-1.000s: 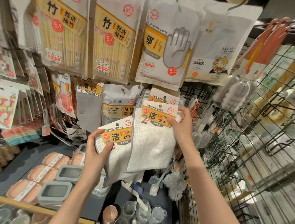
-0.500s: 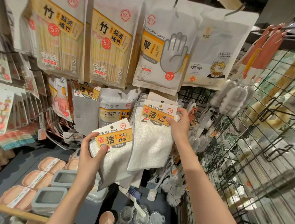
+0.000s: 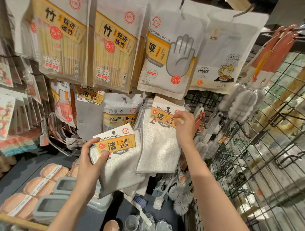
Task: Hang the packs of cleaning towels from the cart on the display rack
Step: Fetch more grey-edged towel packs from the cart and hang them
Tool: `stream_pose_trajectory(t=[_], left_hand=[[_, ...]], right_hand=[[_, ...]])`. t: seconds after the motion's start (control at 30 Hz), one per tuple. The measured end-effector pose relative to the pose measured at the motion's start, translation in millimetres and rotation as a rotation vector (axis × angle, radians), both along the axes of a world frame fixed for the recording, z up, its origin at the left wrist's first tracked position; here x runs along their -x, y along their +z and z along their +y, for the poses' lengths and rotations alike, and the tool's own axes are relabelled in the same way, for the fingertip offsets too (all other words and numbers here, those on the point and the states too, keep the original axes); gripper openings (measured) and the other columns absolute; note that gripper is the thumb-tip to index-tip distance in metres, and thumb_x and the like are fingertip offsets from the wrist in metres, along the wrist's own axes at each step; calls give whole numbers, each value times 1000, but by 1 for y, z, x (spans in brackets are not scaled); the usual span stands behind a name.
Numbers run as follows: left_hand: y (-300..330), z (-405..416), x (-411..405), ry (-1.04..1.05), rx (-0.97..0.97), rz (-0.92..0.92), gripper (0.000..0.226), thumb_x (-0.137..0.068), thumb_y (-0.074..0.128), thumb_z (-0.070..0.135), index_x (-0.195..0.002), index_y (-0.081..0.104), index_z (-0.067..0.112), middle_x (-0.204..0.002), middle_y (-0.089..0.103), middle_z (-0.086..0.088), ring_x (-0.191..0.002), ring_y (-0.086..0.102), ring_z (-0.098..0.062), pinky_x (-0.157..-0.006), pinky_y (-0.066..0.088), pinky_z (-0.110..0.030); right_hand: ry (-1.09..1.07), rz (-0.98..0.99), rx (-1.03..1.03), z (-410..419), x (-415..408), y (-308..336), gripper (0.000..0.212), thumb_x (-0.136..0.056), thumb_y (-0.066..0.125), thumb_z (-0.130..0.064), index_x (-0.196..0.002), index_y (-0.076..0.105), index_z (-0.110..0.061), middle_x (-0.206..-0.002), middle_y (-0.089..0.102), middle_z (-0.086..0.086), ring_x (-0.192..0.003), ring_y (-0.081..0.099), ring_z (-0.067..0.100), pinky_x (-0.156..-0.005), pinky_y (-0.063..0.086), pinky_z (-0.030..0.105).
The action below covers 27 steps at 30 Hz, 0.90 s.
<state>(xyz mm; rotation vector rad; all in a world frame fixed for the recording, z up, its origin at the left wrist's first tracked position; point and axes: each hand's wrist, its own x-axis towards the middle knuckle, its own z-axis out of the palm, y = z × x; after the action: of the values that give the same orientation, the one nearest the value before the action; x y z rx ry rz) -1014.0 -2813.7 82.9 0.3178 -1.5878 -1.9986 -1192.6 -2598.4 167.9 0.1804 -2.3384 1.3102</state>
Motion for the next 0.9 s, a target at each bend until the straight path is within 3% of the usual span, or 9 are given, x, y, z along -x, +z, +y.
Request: stream_pose_trajectory(t=[0.07, 0.13, 0.2, 0.27, 0.4, 0.53, 0.67, 0.8, 0.9], left_hand=[[0, 0, -1, -3, -6, -3, 43, -90, 63, 2, -109, 57, 40, -125, 59, -4, -117, 57, -31, -103, 42, -58], [-1, -1, -2, 3, 10, -8, 44, -90, 62, 1, -109, 57, 40, -126, 58, -6, -118, 56, -31, -103, 42, -58], [0, -2, -4, 11, 32, -12, 44, -90, 62, 2, -109, 56, 42, -125, 58, -3, -117, 57, -29, -101, 44, -56], [1, -1, -5, 9, 33, -12, 43, -90, 62, 3, -110, 56, 41, -124, 58, -1, -115, 58, -29, -100, 46, -52], [3, 1, -5, -7, 22, -10, 40, -90, 61, 2, -116, 54, 32, -124, 58, -3, -115, 57, -30, -99, 47, -52], [8, 5, -6, -37, -7, -6, 42, -91, 61, 3, -112, 55, 39, -125, 58, -7, -111, 60, -32, -91, 51, -46], [9, 8, -7, -50, -18, 2, 43, -91, 61, 2, -109, 55, 40, -125, 57, -7, -111, 59, -32, -92, 51, -48], [9, 16, -7, -60, 0, 4, 43, -91, 61, 1, -109, 56, 39, -123, 58, -3, -109, 60, -28, -91, 51, -41], [9, 20, -8, -71, -8, -15, 43, -90, 62, 3, -110, 56, 41, -123, 60, -4, -103, 64, -20, -90, 52, -43]], right_hand=[[14, -23, -51, 0, 3, -1, 22, -88, 58, -2, -88, 65, -24, -110, 45, -5, -85, 47, -2, -62, 36, -1], [-8, -33, -127, 0, 5, -2, 22, -90, 56, -6, -94, 65, -26, -109, 41, -8, -76, 44, -8, -55, 35, 7], [-23, -46, -162, 0, 5, -2, 23, -90, 56, -8, -98, 65, -27, -112, 39, -8, -74, 43, -4, -56, 35, 18], [-14, -61, -166, -1, 4, -2, 23, -90, 57, -8, -101, 64, -26, -117, 38, -4, -86, 43, 3, -64, 36, 24], [52, -139, -151, -4, -5, -2, 25, -88, 62, -14, -109, 63, -27, -135, 28, 3, -118, 38, 16, -87, 35, 24], [58, -133, -108, -7, -22, -2, 30, -84, 67, -22, -113, 64, -27, -143, 18, 5, -136, 15, 25, -110, 16, 30], [8, -15, -99, -9, -45, -4, 21, -83, 68, -26, -103, 65, -29, -144, 19, 0, -134, 11, 18, -105, 11, 27], [221, -111, 13, -22, -67, -9, 19, -83, 68, -28, -99, 60, -35, -124, 29, -11, -122, 20, 8, -99, 18, 22], [342, -168, -36, -33, -80, -19, 29, -84, 67, -28, -111, 57, -31, -125, 38, -10, -120, 26, 9, -98, 26, 24]])
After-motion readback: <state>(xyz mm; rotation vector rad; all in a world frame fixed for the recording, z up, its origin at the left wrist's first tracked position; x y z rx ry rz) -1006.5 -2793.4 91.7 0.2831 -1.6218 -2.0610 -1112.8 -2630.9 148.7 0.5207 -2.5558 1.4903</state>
